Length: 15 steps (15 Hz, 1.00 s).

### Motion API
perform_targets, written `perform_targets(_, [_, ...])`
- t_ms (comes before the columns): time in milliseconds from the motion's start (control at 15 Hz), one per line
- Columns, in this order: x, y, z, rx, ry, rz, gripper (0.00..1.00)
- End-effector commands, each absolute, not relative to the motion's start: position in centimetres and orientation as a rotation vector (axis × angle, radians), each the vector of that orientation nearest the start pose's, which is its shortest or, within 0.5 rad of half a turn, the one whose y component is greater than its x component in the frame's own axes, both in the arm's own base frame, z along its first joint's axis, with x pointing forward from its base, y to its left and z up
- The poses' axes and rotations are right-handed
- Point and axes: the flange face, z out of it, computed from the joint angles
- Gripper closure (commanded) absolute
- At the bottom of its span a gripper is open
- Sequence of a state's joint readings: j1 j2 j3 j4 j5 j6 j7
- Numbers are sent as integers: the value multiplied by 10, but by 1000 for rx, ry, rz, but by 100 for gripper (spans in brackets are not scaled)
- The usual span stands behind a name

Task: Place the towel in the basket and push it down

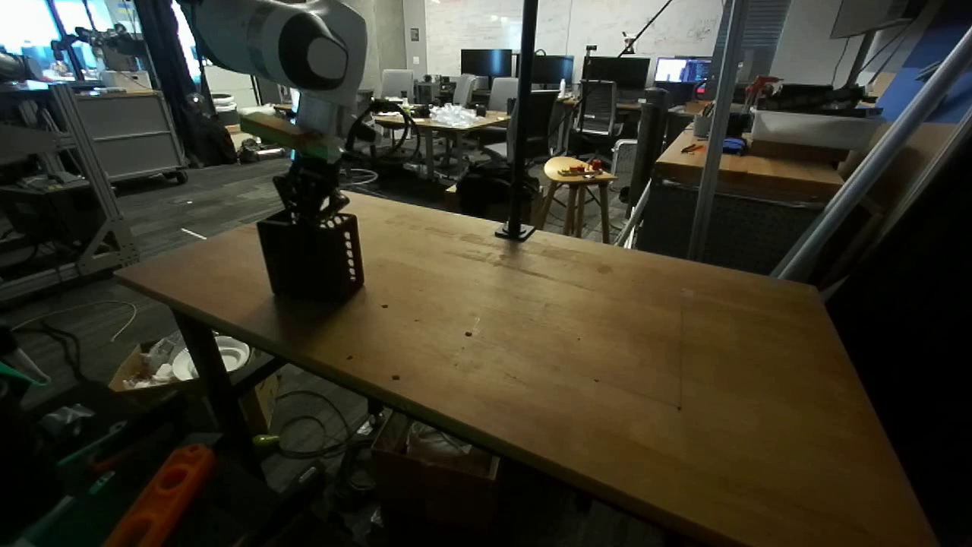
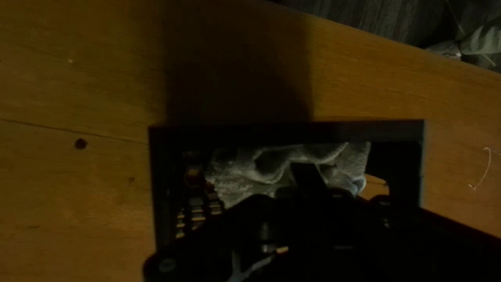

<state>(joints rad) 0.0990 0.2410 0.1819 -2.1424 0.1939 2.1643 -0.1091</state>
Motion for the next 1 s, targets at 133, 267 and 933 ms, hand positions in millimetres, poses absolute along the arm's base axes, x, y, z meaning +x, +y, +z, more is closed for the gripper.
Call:
perform_targets(133, [498, 154, 379, -3051, -246, 165, 100])
perform_targets(267, [489, 150, 406, -3083, -158, 125, 100])
perform_targets(933, [467, 147, 447, -3098, 117, 77, 87])
